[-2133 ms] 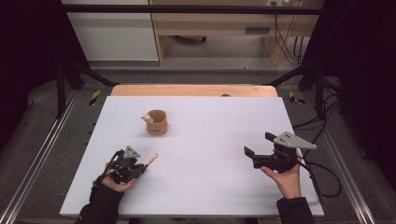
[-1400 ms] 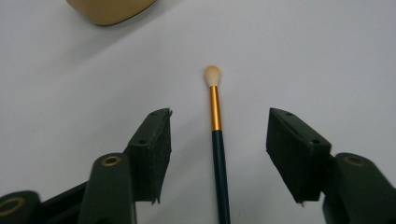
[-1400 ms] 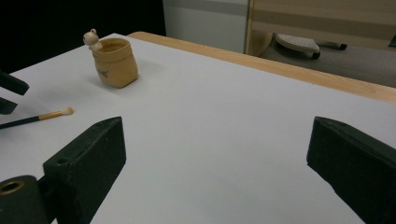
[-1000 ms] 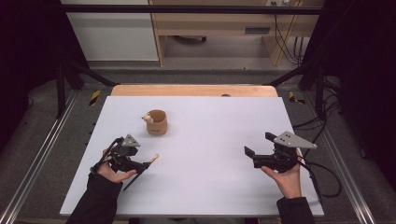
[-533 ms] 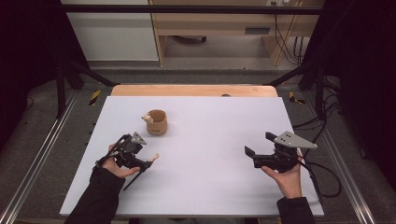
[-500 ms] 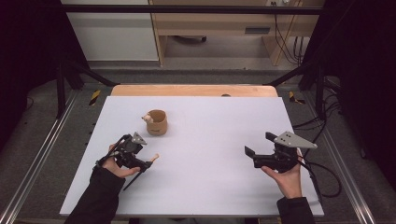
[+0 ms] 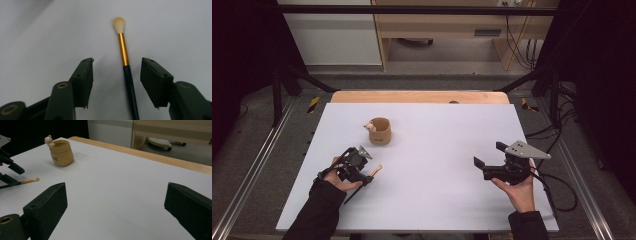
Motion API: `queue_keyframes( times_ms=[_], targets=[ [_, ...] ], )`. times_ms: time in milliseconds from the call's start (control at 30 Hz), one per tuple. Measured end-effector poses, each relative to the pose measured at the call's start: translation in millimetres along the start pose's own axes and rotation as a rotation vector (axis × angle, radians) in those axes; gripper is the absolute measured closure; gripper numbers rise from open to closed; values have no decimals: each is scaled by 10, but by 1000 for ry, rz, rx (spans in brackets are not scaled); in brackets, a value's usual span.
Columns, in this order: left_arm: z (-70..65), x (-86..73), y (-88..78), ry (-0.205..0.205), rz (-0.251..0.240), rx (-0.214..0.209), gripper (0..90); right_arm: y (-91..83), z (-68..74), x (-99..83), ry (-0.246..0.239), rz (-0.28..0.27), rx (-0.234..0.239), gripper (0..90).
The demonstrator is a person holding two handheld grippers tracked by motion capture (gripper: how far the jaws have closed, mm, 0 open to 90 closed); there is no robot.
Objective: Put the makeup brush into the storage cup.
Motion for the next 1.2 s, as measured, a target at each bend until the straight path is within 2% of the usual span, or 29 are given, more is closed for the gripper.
queue_keyframes(
  times_ms=[367,500,600,800,1200],
  targets=[
    [-48,-26,53,6,31,-26,607,-1,1,1,0,0,1,51],
    [-65,-38,50,-11,32,-48,668,2,4,-1,3,0,1,51],
    [-90,-35,52,-20,32,-49,722,6,7,-4,1,2,3,51],
    [-112,-34,54,-36,37,-41,764,7,8,-6,0,3,4,50],
    [-122,-27,57,-25,48,-57,829,13,13,-7,3,1,9,50]
  ],
)
Point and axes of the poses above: each handheld gripper's, and its own axes: y roughly forward along the jaws, x roughly out of its top, z roughly to its left, the point moved 6 cm from there along y, roughly forward along the jaws, and after that the axes turned 13 degrees about -z, right-handed, at the moved point
